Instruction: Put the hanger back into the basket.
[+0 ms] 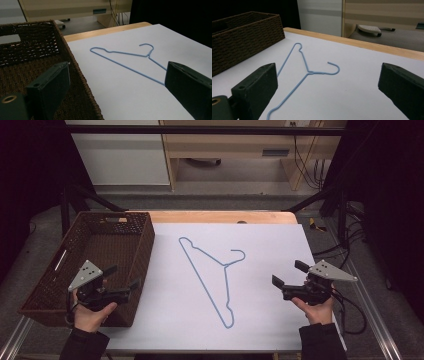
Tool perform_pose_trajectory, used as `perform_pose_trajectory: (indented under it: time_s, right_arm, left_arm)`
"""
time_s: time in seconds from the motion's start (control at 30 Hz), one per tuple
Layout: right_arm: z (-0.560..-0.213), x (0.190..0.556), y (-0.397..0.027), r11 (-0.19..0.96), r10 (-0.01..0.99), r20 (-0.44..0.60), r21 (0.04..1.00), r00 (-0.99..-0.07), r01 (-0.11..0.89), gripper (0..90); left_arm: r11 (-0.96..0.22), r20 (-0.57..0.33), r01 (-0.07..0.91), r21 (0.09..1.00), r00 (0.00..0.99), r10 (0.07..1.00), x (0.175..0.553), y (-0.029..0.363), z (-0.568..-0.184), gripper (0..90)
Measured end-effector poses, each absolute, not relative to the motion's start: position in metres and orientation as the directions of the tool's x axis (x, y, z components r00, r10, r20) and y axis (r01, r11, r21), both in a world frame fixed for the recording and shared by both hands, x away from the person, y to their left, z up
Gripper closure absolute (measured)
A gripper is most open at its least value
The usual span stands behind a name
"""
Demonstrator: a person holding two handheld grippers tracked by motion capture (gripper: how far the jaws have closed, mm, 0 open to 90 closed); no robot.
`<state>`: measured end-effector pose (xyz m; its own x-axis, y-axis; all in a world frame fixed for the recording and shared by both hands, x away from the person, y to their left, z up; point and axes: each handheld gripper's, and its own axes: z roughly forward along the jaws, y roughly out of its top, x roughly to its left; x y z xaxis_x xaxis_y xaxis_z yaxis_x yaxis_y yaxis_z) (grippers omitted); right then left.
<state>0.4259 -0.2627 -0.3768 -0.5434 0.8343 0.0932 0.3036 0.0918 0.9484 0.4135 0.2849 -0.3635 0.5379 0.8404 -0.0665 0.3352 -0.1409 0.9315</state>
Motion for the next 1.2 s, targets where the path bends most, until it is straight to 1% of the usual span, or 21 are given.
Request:
perform_pose_trajectory:
  time_s: [0.23,0.33,0.5,0.7,0.97,1.0,1.1,1.2]
  right_arm:
    - [-0.376,0.427,-0.256,0.102,0.847,0.091,0.939,-0.523,0.329,4.3]
    - [-0.375,0.428,-0.251,0.132,0.849,0.064,0.935,-0.524,0.328,4.8]
    - [-0.374,0.430,-0.241,0.145,0.851,0.059,0.928,-0.521,0.342,5.6]
    - [-0.375,0.436,-0.219,0.193,0.852,0.033,0.907,-0.522,0.373,6.9]
    - [-0.376,0.447,-0.194,0.226,0.853,0.022,0.884,-0.521,0.408,8.1]
    - [-0.376,0.449,-0.185,0.235,0.852,0.020,0.878,-0.523,0.416,8.7]
    - [-0.378,0.453,-0.177,0.253,0.852,0.009,0.869,-0.524,0.425,9.4]
    - [-0.382,0.459,-0.167,0.260,0.855,0.012,0.855,-0.519,0.448,11.8]
  left_arm:
    - [-0.147,-0.064,0.335,0.931,0.544,0.837,0.412,0.285,-0.363,5.7]
    - [-0.147,-0.064,0.335,0.931,0.543,0.837,0.412,0.286,-0.362,5.8]
    - [-0.153,-0.055,0.328,0.932,0.546,0.836,0.410,0.286,-0.359,5.9]
    - [-0.164,-0.049,0.327,0.931,0.556,0.830,0.410,0.284,-0.358,6.0]
    - [-0.167,-0.047,0.326,0.930,0.559,0.828,0.411,0.285,-0.357,6.1]
    - [-0.168,-0.048,0.326,0.930,0.560,0.827,0.411,0.284,-0.357,6.1]
    - [-0.167,-0.050,0.327,0.930,0.563,0.825,0.413,0.284,-0.357,6.1]
    - [-0.172,-0.047,0.326,0.929,0.567,0.823,0.413,0.284,-0.357,6.2]
